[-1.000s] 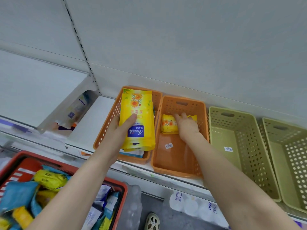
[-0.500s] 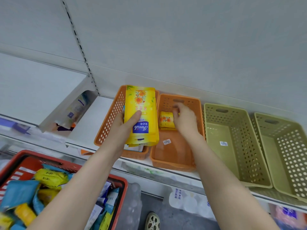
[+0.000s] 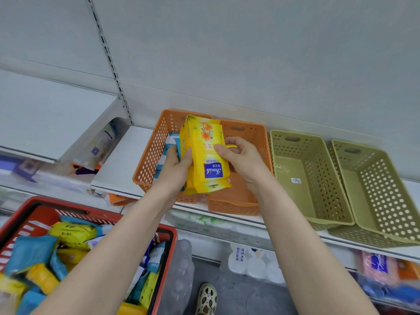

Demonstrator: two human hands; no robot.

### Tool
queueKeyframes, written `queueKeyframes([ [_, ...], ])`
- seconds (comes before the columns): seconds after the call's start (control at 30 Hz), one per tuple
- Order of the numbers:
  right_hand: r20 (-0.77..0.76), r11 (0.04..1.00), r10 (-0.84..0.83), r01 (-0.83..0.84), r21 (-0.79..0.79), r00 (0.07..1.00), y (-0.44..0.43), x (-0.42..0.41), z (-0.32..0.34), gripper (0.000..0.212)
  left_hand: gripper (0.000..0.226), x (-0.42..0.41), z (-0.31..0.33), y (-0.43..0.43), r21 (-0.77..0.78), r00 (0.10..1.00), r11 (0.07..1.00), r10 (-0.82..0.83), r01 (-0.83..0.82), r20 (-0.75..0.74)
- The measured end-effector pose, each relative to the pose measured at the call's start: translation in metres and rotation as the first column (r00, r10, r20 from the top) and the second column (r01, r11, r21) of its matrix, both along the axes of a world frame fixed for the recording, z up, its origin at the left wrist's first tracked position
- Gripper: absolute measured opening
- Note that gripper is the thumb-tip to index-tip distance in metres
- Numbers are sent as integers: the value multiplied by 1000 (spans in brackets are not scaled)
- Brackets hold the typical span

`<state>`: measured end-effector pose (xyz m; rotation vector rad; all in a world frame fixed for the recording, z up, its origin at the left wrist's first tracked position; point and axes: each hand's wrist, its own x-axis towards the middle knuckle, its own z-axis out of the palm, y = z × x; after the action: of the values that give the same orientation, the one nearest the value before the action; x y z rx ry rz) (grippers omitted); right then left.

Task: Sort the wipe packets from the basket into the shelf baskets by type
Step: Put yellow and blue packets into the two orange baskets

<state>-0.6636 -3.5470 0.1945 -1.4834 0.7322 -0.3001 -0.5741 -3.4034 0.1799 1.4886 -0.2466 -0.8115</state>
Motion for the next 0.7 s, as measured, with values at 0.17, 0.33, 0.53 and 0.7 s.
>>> queueKeyframes([
  [0.17, -149, 986, 85, -105, -131, 985, 4, -2, 6, 56, 32, -3, -1, -1, -30, 999, 999, 18, -17, 36],
  [0.33, -149, 991, 12, -31, -130, 989, 0, -1, 14, 73, 33, -3, -5, -4, -54, 999, 998, 39, -39, 8],
  [0.53, -97, 892, -230, 170, -418, 968, -55, -5, 7, 55, 32, 13, -6, 1, -66, 989, 987, 148, -146, 29],
  [0.7, -702, 652, 38, -550, -522, 711, -82, 7, -22, 55, 39, 28, -9, 9, -52, 970, 971, 236, -233, 59],
])
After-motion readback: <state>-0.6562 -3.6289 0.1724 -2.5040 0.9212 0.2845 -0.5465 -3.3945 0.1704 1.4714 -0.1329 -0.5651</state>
